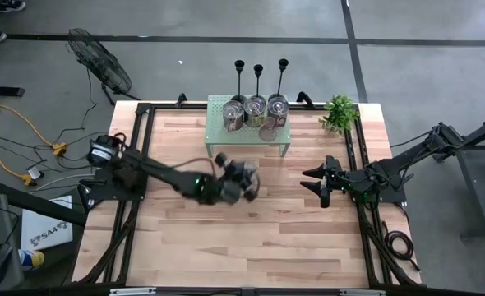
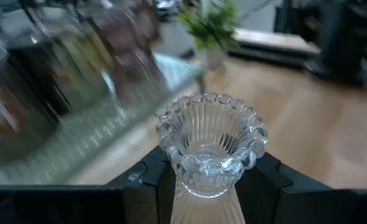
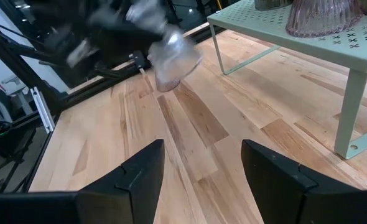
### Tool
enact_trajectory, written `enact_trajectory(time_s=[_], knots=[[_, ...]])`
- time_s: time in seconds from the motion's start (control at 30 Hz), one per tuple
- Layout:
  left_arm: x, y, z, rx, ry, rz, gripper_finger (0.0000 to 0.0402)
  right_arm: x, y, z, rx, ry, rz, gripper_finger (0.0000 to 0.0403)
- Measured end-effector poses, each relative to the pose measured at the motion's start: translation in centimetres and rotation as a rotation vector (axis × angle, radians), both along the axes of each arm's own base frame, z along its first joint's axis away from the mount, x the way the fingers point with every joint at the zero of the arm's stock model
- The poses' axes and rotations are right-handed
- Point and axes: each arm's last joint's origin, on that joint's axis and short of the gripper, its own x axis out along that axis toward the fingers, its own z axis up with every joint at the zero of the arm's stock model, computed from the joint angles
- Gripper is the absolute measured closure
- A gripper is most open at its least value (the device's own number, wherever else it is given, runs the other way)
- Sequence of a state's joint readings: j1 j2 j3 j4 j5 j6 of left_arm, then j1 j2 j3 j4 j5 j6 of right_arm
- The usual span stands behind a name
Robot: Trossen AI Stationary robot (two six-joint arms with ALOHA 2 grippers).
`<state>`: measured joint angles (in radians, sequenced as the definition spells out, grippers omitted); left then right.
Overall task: Pick & Place candle stick holders
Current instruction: Put the transparent glass candle holder on the shelf aligned with the pink glass candle holder
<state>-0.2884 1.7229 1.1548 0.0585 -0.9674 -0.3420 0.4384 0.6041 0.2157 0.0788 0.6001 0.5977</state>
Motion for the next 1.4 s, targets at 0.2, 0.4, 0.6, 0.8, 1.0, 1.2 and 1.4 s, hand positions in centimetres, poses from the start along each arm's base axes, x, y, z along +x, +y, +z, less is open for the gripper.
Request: enact_trajectory(time_s=[0.2,0.4,0.6,0.8,1.0,1.2,1.4], knots=[[1.5,4.9,2.1,0.004,-0.042,0.122,0.0274,0.0,0.0,0.0,0.0,0.0,0.0,0.0197],[1.8,8.5,2.3,-0.055,-0.091,0.2,0.0273,0.0,0.0,0.0,0.0,0.0,0.0,0.0197],[1.8,10.8,2.3,-0.075,-0.116,0.253,0.0273,0.0,0.0,0.0,0.0,0.0,0.0,0.0197],[1.8,12.0,2.3,-0.1,-0.134,0.274,0.0273,0.0,0.0,0.0,0.0,0.0,0.0,0.0197],[1.7,12.6,2.3,-0.117,-0.153,0.292,0.0273,0.0,0.0,0.0,0.0,0.0,0.0,0.0197],[1.9,12.7,1.7,-0.12,-0.141,0.311,0.0272,0.0,0.0,0.0,0.0,0.0,0.0,0.0197],[2.0,12.7,1.2,-0.114,-0.143,0.34,0.0272,0.0,0.0,0.0,0.0,0.0,0.0,0.0197]])
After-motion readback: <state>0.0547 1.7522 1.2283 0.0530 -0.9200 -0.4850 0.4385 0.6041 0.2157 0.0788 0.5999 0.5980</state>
